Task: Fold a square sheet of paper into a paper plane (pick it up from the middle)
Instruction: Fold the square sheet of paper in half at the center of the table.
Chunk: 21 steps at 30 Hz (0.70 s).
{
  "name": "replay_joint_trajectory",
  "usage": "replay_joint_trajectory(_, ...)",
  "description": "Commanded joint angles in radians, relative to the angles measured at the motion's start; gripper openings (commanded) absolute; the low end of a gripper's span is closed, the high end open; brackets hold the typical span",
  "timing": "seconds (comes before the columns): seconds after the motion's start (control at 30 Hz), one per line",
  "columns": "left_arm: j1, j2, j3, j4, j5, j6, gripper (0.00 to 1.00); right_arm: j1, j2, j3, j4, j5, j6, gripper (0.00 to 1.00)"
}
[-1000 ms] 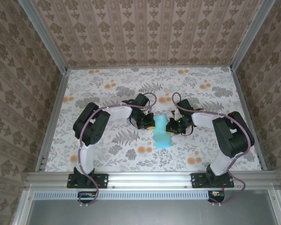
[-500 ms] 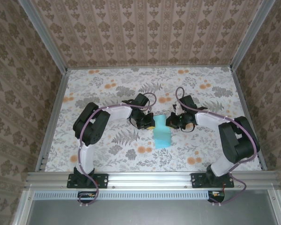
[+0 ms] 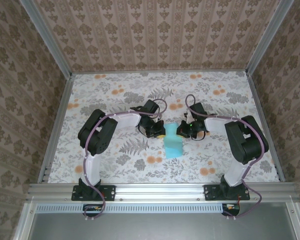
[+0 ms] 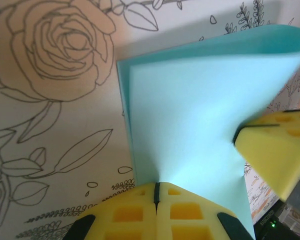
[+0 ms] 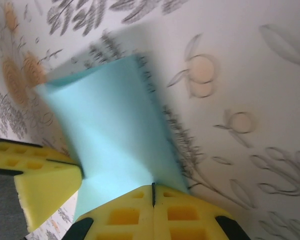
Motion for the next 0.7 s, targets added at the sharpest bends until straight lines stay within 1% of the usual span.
replay_joint_trajectory(0.0, 0.010, 0.076, -0.076, -0.144, -0.128, -0.011, 0.00, -0.039, -0.024, -0.031, -0.062, 0.085, -0.034, 0.06)
replay_joint_trajectory(0.1, 0.010, 0.072, -0.075, -0.144, -0.130, -0.007, 0.00, -0.049, -0.060, -0.021, -0.076, 0.101, -0.038, 0.06)
replay_joint_trajectory(0.3, 0.011, 0.077, -0.064, -0.150, -0.123, -0.001, 0.00, -0.015, -0.142, 0.003, -0.016, 0.043, -0.009, 0.06)
replay_joint_trajectory(0.47, 0.010, 0.082, -0.056, -0.158, -0.120, 0.002, 0.00, 0.045, -0.052, 0.056, 0.007, 0.007, 0.005, 0.06)
replay_joint_trajectory(0.57, 0.009, 0.087, -0.052, -0.164, -0.119, 0.009, 0.00, 0.049, 0.009, 0.081, 0.039, -0.003, 0.026, 0.06)
replay_joint_trajectory(0.67, 0.009, 0.086, -0.046, -0.179, -0.125, 0.027, 0.00, 0.045, 0.055, 0.111, 0.036, 0.017, 0.031, 0.06)
